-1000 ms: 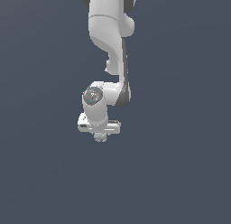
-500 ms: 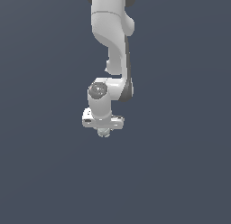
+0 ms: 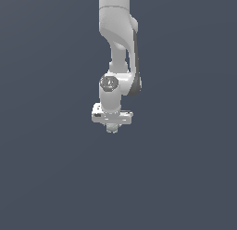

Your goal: Pick up the object and move it to a goal position.

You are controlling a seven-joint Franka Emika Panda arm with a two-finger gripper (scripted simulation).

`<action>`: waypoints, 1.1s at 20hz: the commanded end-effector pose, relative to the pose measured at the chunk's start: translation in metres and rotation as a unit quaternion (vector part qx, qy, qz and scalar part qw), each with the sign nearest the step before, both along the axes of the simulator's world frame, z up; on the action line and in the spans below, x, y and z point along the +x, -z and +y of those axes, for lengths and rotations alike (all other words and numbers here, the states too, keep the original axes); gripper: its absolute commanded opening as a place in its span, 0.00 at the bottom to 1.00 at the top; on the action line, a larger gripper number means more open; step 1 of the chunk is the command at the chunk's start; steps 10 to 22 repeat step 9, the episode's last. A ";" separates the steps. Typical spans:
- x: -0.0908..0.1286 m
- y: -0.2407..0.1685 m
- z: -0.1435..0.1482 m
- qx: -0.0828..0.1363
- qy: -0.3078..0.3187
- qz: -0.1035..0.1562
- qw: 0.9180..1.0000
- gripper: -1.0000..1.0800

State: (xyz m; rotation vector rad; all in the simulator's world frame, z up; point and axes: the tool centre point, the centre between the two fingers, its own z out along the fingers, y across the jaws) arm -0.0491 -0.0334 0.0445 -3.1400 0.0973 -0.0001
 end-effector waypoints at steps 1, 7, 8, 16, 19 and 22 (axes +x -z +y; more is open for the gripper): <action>-0.009 0.000 0.006 0.000 0.000 0.000 1.000 0.00; -0.019 -0.001 0.013 0.000 0.000 0.000 1.000 0.00; -0.019 -0.001 0.013 0.000 0.000 0.000 1.000 0.00; -0.020 -0.001 0.013 0.000 0.000 0.000 1.000 0.00; -0.020 -0.001 0.013 0.000 0.000 0.000 1.000 0.00; -0.020 -0.001 0.013 0.000 0.000 0.000 1.000 0.00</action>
